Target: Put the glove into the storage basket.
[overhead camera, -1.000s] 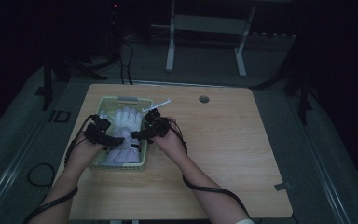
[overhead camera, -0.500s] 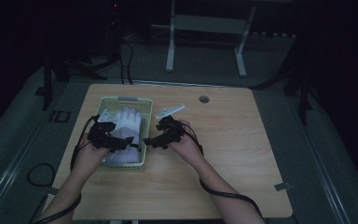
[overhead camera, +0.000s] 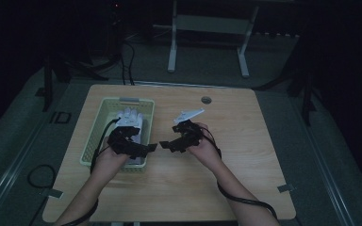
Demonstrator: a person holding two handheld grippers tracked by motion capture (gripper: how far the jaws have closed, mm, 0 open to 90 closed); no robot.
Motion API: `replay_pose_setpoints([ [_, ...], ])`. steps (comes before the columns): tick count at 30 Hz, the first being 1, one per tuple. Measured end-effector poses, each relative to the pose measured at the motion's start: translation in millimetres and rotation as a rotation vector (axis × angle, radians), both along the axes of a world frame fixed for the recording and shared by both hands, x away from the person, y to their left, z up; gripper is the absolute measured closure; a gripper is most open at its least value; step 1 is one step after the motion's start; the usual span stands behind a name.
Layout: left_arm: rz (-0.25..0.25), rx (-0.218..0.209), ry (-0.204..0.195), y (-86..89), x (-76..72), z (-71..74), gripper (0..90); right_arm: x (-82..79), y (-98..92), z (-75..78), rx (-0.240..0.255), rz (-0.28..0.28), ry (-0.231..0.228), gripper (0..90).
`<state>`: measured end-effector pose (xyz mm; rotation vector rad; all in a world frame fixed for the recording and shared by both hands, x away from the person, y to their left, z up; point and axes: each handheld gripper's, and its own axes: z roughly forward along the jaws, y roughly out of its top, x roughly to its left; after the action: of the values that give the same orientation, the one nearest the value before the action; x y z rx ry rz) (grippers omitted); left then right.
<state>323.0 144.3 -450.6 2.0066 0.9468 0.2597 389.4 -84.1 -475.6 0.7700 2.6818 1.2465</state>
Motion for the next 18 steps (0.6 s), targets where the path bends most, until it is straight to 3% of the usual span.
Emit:
replay_pose_setpoints([
  [3,-0.004,-0.008,-0.022,-15.1,-2.7,0.8,1.8,-0.5,-10.5,0.5,0.001,-0.005,-0.007,13.9],
  [8,-0.012,0.007,-0.068,-36.4,-8.8,0.3,1.8,-0.8,-27.5,-2.4,-0.003,-0.014,-0.005,13.9],
  [11,-0.043,0.002,-0.065,-43.7,-10.4,-1.9,1.7,-1.4,-37.8,-7.0,-0.005,-0.026,0.003,13.9],
  [18,-0.102,-0.003,-0.028,-73.3,-19.5,-23.7,1.8,-6.6,-57.9,-19.5,-0.019,-0.028,0.009,14.0],
])
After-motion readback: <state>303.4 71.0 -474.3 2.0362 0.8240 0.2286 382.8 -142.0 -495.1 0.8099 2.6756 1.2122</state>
